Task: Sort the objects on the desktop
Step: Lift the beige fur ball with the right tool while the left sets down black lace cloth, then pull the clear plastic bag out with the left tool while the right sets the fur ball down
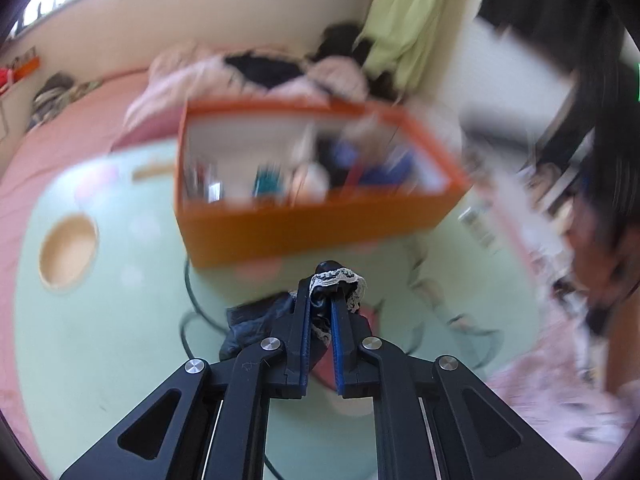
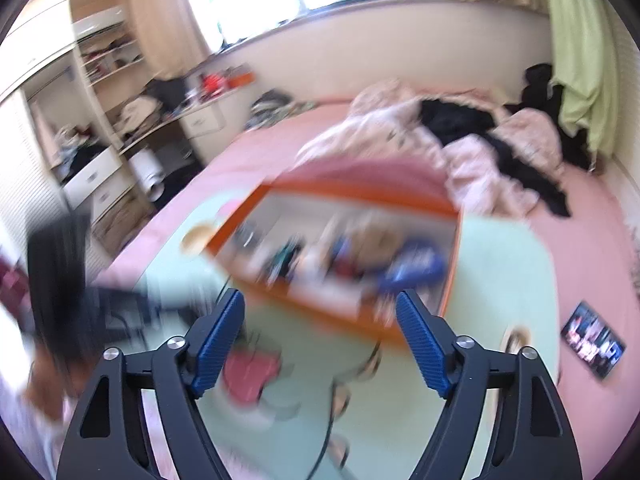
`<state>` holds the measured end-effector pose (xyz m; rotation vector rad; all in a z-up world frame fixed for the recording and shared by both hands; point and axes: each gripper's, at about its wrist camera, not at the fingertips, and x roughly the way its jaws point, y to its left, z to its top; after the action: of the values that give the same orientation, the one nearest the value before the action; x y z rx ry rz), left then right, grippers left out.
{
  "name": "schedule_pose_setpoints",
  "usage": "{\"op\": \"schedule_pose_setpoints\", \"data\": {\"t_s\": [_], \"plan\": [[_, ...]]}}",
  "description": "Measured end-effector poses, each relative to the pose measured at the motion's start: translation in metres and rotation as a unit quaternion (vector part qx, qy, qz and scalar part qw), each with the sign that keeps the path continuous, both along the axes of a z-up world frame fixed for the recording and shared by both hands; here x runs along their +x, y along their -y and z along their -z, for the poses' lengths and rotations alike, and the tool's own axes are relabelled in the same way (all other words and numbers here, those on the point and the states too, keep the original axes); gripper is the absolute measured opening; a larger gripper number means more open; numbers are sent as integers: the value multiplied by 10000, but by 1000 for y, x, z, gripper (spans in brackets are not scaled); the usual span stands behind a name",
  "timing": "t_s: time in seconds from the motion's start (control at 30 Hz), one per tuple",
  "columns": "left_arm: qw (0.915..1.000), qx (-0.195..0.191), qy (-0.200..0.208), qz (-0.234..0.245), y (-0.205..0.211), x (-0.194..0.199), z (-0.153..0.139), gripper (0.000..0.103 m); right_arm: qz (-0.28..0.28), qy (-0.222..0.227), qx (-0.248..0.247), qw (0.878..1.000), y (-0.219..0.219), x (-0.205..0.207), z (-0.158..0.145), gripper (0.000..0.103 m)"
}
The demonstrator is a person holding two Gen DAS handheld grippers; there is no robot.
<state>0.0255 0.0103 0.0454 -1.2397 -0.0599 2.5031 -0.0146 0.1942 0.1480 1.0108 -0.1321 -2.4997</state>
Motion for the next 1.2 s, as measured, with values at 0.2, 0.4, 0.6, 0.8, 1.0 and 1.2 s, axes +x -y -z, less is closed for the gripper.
{"op": "schedule_pose_setpoints", "data": {"t_s": [0.2,0.4,0.6,0.8,1.0,1.2], "plan": [[9975,-101,-689,-152,-16,0,0,76,426,288,845,9951,38,-64,28,56],[9969,68,-723,-299,1,13,0,81,620,787,930,9906,36,-90,48,37],[9955,582,-661,-352,23,13,-15,81,570,398,263,9972,20,-69,31,24],[9926,744,-883,-371,38,-3,-47,81,-475,-306,-458,9974,9,-3,-10,24],[9963,724,-116,-449,32,-79,-57,58,-1163,119,-419,9923,28,53,25,24],[9981,145,533,-265,-10,-136,-30,34,-732,510,-39,9960,34,52,70,24]]}}
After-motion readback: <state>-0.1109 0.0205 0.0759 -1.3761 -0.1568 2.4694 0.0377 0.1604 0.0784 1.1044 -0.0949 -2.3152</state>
